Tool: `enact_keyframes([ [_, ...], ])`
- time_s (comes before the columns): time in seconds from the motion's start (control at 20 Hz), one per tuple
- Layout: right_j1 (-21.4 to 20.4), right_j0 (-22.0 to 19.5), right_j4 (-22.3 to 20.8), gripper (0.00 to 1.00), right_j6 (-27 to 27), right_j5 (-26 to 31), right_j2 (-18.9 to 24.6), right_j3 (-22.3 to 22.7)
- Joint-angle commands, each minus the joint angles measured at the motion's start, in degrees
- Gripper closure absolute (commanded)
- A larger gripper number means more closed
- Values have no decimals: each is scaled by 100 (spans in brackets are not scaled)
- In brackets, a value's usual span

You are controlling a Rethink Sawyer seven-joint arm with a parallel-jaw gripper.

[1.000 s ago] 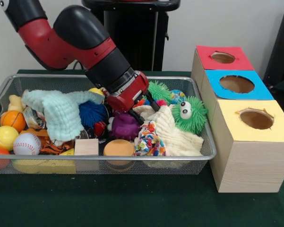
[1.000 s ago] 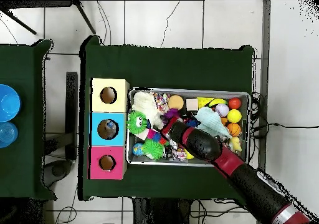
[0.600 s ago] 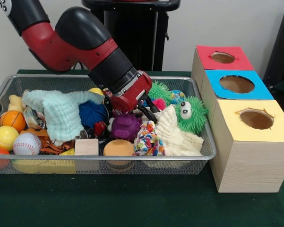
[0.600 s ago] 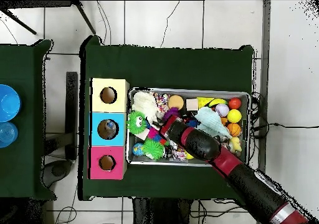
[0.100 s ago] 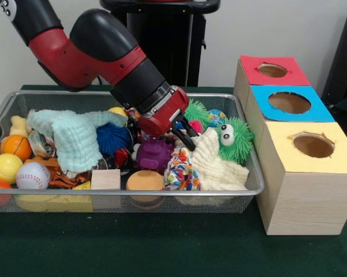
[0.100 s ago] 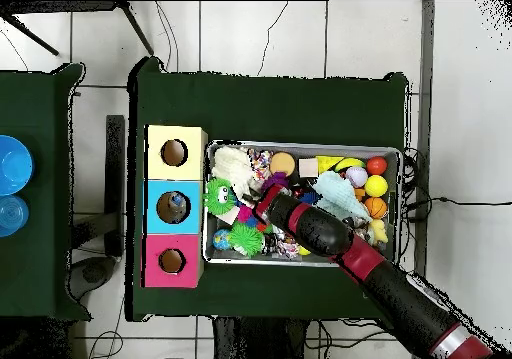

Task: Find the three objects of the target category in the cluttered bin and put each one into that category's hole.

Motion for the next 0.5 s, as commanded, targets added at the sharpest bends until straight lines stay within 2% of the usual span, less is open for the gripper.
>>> enact_keyframes([
  [0.05,81,-61,-95,100,903,166,343,131],
  [0.2,-73,-400,124,100,703,836,644,353],
  [0.5,517,-979,329,100,-53,2010,1307,393],
])
